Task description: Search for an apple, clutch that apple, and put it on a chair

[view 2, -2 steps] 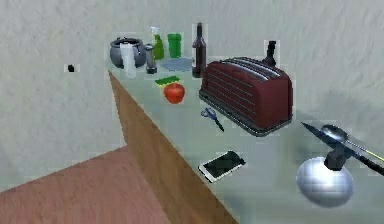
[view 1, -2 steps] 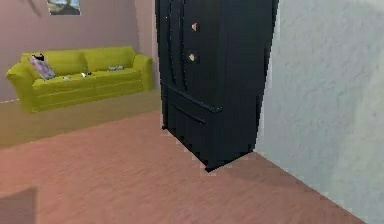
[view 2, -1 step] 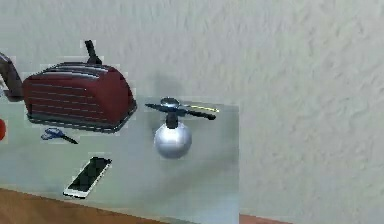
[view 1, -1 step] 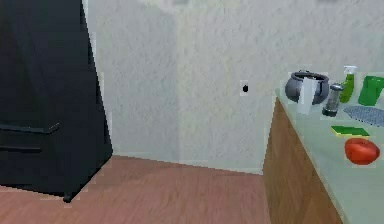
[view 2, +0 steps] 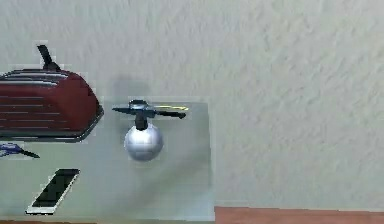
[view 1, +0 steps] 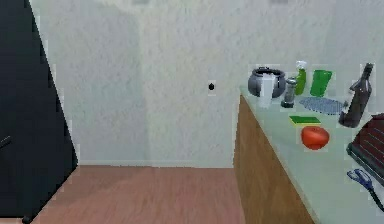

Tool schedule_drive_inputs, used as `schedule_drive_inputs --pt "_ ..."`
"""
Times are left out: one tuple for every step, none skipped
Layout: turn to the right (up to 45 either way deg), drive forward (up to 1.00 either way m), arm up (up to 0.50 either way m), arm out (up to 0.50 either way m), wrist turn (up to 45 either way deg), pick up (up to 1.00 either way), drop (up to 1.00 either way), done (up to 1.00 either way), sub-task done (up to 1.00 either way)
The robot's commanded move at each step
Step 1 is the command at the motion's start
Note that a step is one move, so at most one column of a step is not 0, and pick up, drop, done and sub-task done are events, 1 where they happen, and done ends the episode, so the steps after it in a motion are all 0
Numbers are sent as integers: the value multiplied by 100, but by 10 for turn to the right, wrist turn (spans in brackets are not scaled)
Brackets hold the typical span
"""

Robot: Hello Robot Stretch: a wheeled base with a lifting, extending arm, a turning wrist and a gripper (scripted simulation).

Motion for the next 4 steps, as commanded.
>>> schedule_drive_inputs --pt "0 75 0 0 0 0 0 0 0" --pt "0 0 50 0 0 0 0 0 0" --pt "0 0 38 0 0 0 0 0 0" --pt "0 0 0 14 0 0 0 0 0"
